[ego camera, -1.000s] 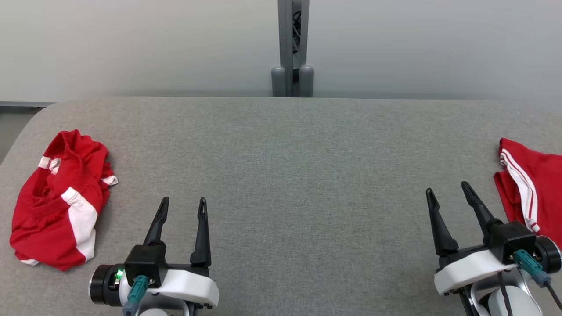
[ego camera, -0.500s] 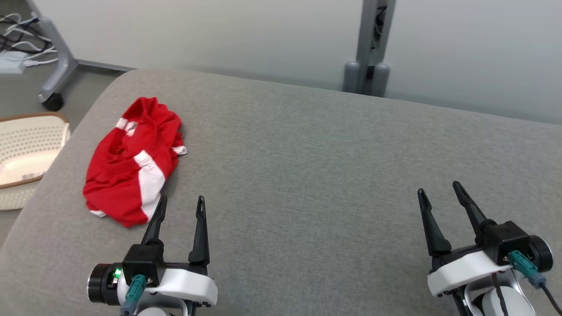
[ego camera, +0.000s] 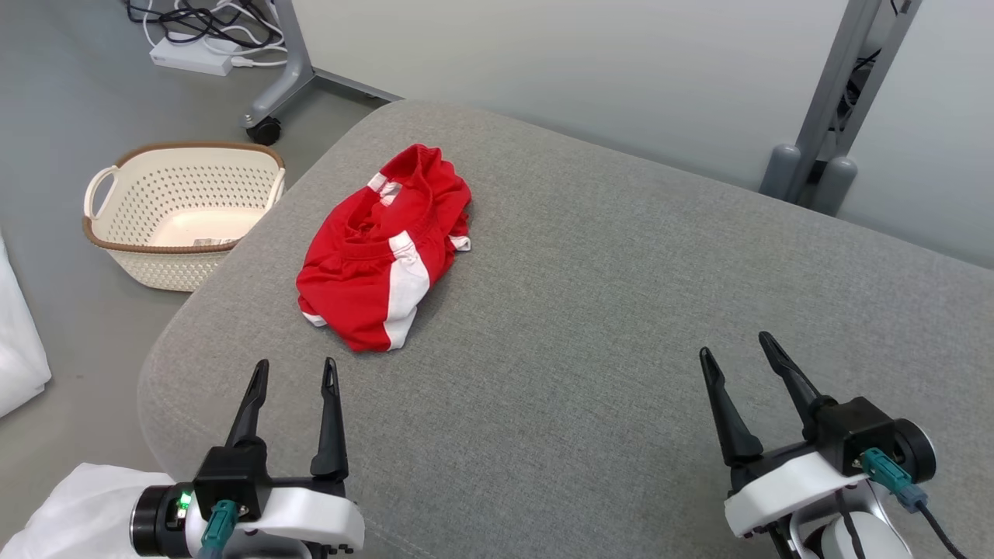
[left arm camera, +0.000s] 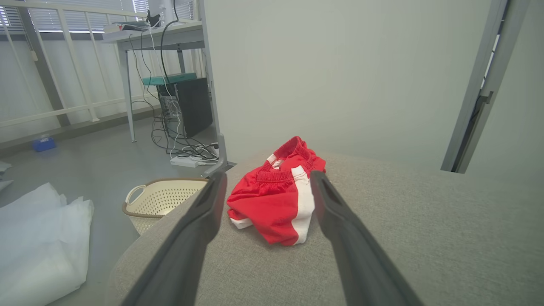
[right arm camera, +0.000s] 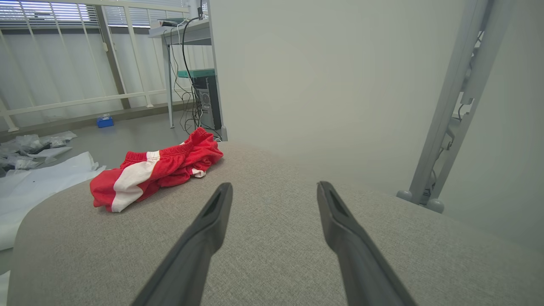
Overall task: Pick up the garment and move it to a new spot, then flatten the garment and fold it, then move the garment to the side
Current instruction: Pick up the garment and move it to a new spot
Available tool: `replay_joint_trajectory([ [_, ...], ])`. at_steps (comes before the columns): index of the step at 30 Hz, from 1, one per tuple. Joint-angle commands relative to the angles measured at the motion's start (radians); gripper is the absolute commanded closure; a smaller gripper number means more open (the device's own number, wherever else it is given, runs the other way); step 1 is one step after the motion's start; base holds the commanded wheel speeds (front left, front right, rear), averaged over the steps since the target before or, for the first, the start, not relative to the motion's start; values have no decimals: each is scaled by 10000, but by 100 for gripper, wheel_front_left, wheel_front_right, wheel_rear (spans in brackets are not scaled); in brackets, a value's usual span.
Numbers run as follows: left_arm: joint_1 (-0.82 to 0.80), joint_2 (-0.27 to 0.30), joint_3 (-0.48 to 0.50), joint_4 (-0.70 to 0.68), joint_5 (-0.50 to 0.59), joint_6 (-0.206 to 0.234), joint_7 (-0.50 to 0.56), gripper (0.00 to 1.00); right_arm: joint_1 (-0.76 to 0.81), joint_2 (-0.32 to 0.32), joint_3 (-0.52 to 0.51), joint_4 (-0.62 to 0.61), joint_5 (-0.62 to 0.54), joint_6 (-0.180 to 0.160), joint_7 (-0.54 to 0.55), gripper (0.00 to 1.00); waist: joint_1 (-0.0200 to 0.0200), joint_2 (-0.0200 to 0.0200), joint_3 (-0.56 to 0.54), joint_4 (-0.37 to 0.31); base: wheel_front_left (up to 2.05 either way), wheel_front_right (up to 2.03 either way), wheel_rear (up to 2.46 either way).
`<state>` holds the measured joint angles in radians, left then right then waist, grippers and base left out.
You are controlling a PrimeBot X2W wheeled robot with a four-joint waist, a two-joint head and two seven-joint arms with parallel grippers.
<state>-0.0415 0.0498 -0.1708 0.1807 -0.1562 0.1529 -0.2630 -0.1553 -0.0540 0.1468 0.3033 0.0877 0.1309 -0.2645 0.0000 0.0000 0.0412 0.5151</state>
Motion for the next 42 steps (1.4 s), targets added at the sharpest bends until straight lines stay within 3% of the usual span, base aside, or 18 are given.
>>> replay_joint_trajectory([
  [1,134,19,62,-58,45,72,4,0,-86,-38,58,36,66,-2,-15,0,0,0,36,95,0,0,0],
  [11,272,28,178,-408,-199,412,2,0,-522,-178,490,349,201,-2,-15,0,0,0,305,203,0,0,0],
  [22,84,28,216,-335,-291,411,2,0,-450,-350,450,364,176,-2,-15,0,0,0,281,147,0,0,0],
  [27,-171,28,250,-45,-203,221,2,0,-384,-293,67,248,421,0,-15,0,0,0,447,128,0,0,0],
  [31,-756,31,233,431,93,-278,4,0,-476,-538,28,29,280,0,-15,0,0,0,905,106,0,0,0],
  [39,-2660,66,988,1674,143,-832,2,0,-1095,-1393,373,-396,41,0,-15,0,0,0,2219,-399,0,0,0],
  [42,-3873,439,1208,2479,185,-1276,4,0,-1478,-1738,501,-570,-24,0,-16,0,0,0,2824,-643,0,0,0],
])
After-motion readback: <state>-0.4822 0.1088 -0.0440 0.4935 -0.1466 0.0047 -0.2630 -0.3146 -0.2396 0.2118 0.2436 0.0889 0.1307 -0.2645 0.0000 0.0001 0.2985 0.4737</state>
